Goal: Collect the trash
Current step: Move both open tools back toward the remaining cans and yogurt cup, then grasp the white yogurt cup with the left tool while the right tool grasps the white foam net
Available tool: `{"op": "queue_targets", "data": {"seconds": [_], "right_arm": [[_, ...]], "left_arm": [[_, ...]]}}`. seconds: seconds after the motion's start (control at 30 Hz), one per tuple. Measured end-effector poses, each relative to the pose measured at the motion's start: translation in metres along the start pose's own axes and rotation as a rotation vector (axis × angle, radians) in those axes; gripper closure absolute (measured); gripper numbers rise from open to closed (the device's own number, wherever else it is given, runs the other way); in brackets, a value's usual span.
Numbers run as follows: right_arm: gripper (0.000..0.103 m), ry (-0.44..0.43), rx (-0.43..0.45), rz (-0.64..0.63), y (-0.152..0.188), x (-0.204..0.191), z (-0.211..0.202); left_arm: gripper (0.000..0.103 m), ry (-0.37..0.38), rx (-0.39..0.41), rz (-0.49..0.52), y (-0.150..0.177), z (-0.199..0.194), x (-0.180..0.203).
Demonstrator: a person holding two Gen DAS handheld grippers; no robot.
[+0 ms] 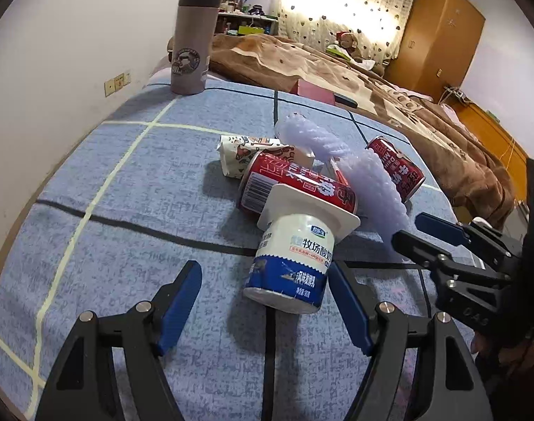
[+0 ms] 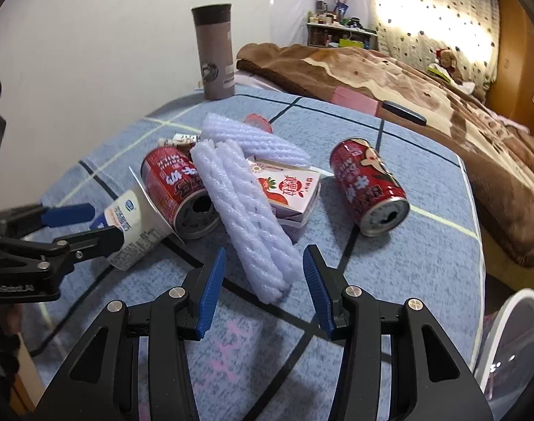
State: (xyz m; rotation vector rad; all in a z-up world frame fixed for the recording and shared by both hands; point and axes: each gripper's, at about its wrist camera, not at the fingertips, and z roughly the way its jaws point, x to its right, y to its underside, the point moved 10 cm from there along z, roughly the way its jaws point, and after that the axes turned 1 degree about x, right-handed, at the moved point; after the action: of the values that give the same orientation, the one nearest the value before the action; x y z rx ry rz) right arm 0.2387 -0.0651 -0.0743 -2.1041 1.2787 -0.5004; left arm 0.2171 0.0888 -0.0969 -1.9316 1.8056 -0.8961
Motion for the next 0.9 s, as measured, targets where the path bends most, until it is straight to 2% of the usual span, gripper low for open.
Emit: {"op": "queue_targets", "data": {"seconds": [0.3, 0.5, 0.53, 0.6, 0.73, 0.9], "right_arm": [[0.055, -0.026, -0.020, 0.025, -0.001, 0.002, 0.010], [0.055, -0.074, -0.013, 0.054, -0.001, -0.003, 0.013], [0.056, -0.080, -0.016, 0.062, 0.000, -0.003, 0.014], [0.066, -0.083, -0.014, 0.072, 0.001, -0.004, 0.014], [0.072, -0.083, -0.007, 0.093, 0.002, -0.001, 0.012], [0.077, -0.074, 0.006, 0.098, 0.003, 0.000, 0.006]], "left_arm": [[0.026, 0.017, -0.020, 0.049, -0.002, 0.010, 0.007], [0.027, 0.014, -0.020, 0.048, -0.003, 0.012, 0.006], [0.028, 0.014, -0.012, 0.046, -0.005, 0.012, 0.006], [0.034, 0.023, -0.015, 0.046, -0.006, 0.012, 0.007], [0.044, 0.032, -0.024, 0.046, -0.004, 0.015, 0.009], [0.046, 0.036, -0.024, 0.050, -0.003, 0.014, 0.011]]}}
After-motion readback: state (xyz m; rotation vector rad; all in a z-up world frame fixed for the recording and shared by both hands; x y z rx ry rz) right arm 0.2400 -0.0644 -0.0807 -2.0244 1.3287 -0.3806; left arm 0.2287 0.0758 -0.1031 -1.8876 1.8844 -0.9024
